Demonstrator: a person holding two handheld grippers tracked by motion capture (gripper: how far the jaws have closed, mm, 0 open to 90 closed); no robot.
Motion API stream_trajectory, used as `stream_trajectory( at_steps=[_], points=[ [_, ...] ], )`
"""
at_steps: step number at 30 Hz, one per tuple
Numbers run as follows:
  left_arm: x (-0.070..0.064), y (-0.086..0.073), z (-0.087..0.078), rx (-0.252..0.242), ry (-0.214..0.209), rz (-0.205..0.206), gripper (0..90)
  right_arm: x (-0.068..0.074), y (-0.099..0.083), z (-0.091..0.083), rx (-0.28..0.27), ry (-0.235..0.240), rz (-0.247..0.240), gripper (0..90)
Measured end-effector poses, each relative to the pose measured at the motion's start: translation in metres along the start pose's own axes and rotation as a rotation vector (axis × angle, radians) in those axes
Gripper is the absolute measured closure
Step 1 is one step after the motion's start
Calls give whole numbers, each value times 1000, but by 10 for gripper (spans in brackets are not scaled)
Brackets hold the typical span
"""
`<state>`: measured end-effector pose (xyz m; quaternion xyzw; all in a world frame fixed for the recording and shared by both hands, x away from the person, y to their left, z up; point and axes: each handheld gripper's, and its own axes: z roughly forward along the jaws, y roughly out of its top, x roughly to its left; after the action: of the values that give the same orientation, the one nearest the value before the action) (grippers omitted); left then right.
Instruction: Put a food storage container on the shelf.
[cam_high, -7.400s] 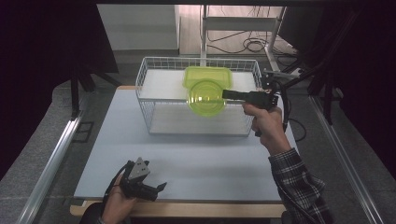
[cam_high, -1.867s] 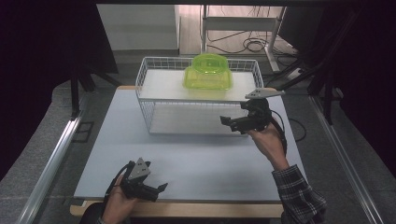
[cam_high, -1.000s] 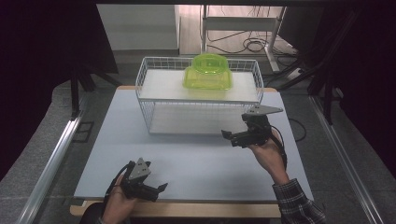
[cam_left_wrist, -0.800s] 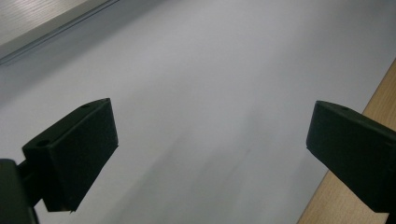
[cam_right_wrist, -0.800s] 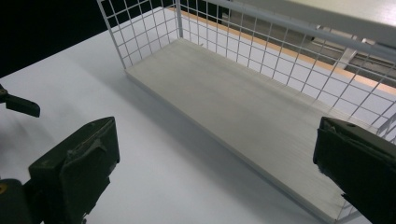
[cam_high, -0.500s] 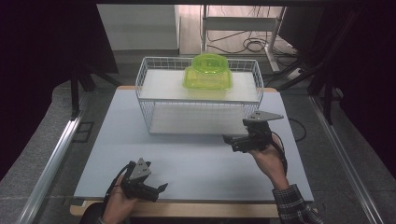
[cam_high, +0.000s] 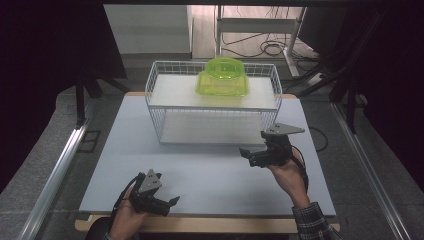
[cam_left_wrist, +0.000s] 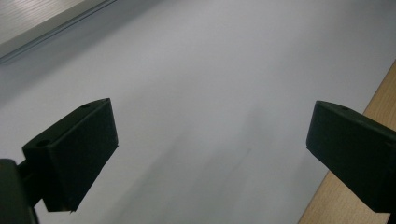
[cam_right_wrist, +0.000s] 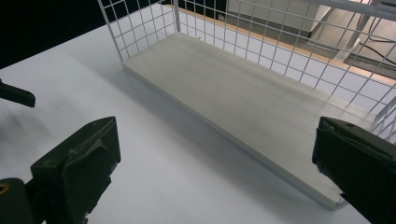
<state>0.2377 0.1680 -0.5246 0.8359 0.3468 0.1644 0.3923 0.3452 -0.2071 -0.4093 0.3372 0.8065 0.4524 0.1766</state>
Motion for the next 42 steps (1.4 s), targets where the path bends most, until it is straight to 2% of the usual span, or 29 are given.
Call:
stream_trajectory(
  at_steps=[16,42],
  points=[
    [1,0,0,-5,0,-15,21,2,-16,-6,24,-26,16,10],
    [1,0,0,-7,6,-16,27,5,-36,-17,53,-44,-3,11]
  ],
)
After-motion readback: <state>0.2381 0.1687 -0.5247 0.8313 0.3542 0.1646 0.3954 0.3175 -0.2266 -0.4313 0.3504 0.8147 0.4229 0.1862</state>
